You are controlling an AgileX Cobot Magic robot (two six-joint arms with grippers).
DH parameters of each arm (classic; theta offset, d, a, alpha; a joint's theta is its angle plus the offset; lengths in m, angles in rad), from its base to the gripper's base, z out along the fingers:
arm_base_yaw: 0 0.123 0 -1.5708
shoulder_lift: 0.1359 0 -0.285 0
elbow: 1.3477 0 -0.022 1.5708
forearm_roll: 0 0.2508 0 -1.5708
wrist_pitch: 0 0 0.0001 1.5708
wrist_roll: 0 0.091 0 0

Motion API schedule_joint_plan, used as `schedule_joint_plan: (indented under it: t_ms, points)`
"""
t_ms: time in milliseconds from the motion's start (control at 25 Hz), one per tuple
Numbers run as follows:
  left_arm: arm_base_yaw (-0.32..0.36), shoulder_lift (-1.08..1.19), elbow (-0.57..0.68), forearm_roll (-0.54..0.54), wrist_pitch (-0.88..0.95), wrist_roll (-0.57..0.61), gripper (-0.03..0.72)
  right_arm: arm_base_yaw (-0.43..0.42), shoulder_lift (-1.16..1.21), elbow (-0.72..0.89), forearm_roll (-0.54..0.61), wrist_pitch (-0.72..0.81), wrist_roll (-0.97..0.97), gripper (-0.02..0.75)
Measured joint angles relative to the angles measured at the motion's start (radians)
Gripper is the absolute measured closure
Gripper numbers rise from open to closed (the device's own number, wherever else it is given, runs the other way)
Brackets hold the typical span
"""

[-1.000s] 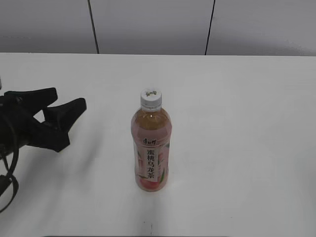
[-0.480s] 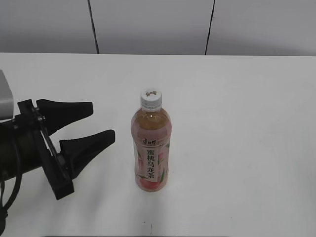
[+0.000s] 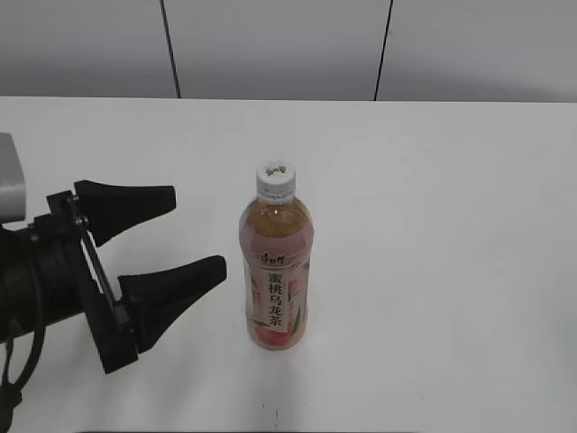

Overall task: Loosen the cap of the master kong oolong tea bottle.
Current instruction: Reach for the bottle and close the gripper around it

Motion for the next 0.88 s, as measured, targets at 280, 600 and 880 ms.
schedule_joint_plan:
  t_ms: [280, 600, 880]
  points:
    - [0.000, 0.167, -0.007, 0.031, -0.001, -0.003, 0.047, 0.000, 0.000, 0.000, 0.000, 0.000, 0.000, 0.214]
    - [0.000, 0.231, -0.090, 0.061, 0.000, -0.003, 0.064, 0.000, 0.000, 0.000, 0.000, 0.000, -0.001, 0.214]
    - [-0.009, 0.236, -0.144, 0.072, -0.001, -0.003, 0.078, 0.000, 0.000, 0.000, 0.000, 0.000, 0.000, 0.214]
